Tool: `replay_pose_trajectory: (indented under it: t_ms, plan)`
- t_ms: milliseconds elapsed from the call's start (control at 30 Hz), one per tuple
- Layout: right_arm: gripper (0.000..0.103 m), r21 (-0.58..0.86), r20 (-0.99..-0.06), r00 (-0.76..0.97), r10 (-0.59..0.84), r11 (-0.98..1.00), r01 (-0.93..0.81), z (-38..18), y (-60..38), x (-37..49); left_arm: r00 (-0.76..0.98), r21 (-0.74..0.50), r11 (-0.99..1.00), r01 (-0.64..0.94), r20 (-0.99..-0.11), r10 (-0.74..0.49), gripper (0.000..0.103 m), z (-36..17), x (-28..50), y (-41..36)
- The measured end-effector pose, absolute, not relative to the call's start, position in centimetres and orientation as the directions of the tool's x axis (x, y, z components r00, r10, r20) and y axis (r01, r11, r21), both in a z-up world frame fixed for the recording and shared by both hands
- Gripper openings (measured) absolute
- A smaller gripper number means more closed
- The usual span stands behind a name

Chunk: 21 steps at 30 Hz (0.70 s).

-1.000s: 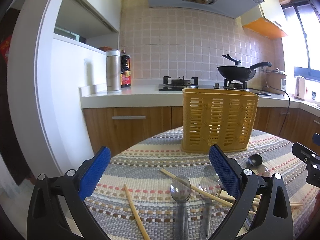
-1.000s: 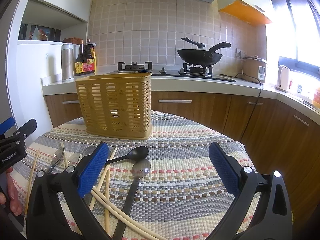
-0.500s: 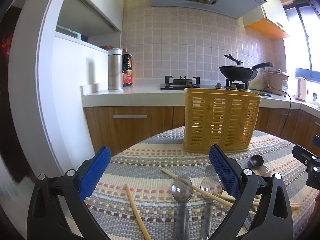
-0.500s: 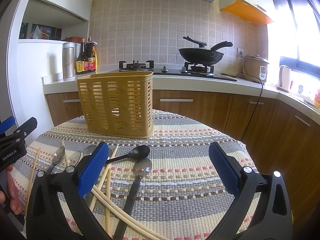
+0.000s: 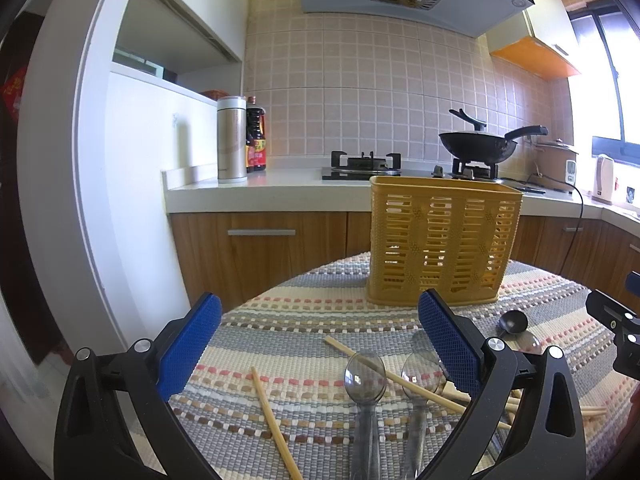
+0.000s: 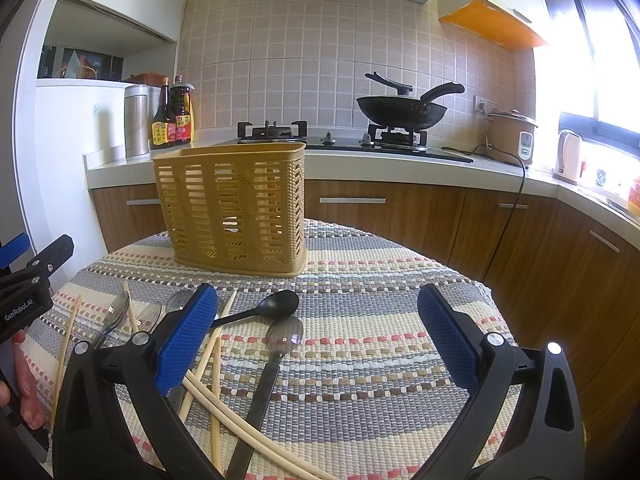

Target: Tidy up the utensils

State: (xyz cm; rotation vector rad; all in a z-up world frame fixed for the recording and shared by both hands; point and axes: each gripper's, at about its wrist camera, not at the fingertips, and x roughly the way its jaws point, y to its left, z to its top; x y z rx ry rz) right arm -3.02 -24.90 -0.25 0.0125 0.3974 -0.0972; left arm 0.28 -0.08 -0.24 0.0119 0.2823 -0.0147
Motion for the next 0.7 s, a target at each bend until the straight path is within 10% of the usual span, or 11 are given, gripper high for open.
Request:
replay_pose_trajectory:
  t_ms: [367,700]
  plan:
    - [0.096,-0.009,-0.399,0.911,-0.104,0.994,0.11,-0.2,-25.1,-3.0,0.959,-0.012,1.0,0.023,-0.283,-0.026,0.096,-0.1,0.3,0.5]
    - [0.096,0.154,-0.542,0.84,0.004,0.983,0.095,0.6,-27.4,-1.3,0.863,-0.123,0.991,0.058,-0.492,-0.111,0.095,3.0,3.3,7.5]
